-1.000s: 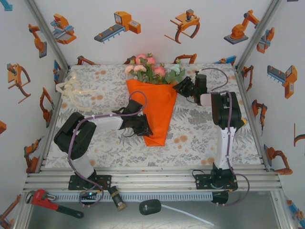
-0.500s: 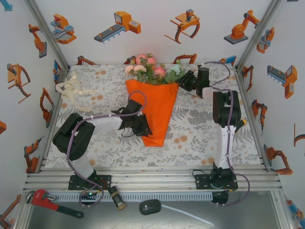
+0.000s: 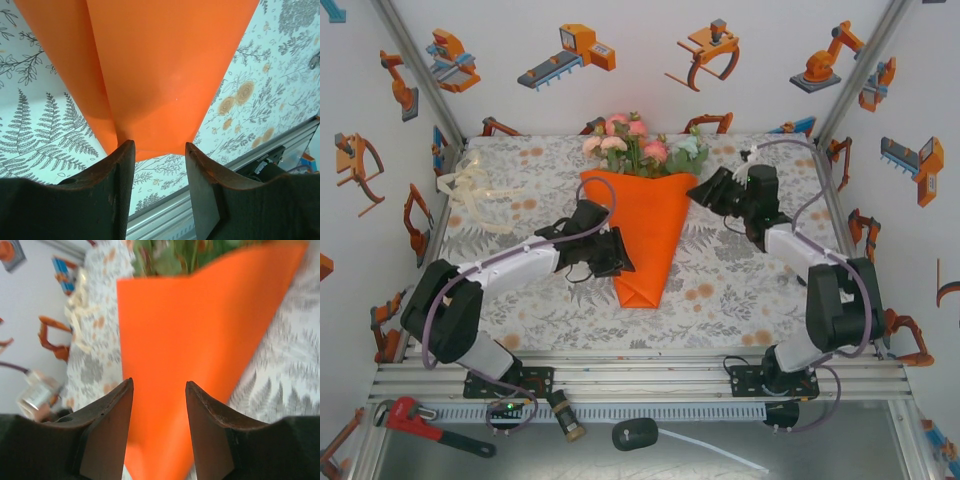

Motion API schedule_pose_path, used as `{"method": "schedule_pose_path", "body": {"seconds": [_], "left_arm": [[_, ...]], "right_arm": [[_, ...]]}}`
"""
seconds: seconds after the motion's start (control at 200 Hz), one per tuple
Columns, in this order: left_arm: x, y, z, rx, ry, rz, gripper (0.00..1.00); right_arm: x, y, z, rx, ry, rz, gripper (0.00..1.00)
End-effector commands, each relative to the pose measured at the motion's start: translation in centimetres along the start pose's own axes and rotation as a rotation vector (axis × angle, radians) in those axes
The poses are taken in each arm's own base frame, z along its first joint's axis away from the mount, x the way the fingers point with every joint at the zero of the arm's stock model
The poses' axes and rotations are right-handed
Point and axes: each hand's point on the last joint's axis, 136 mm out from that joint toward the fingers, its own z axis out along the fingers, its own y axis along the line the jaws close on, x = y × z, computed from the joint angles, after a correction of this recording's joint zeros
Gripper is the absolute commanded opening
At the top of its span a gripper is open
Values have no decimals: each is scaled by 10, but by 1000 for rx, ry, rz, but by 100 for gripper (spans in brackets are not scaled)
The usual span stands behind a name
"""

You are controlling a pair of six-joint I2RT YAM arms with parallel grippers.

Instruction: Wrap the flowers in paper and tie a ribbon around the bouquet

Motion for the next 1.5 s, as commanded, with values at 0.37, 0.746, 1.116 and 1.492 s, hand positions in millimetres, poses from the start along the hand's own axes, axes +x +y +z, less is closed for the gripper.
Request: {"method": "schedule_pose_path", "body": {"seconds": [0.37,0.746,1.116,1.492], "left_arm": [[-76,10,-41,-80,-207,-17,46],[-108,40,-44,-161,-279,-69,46],[-171,92,-89,-257,-456,-207,47],[-231,216,-141,-525,-576,-429,47]], "right_arm": [[119,14,32,5,266,-93,46],[116,28,50,-14,280,-114,47],[6,42,-3,99,0,-212,51],[-17,14,-17,177,-82,-204,51]]}}
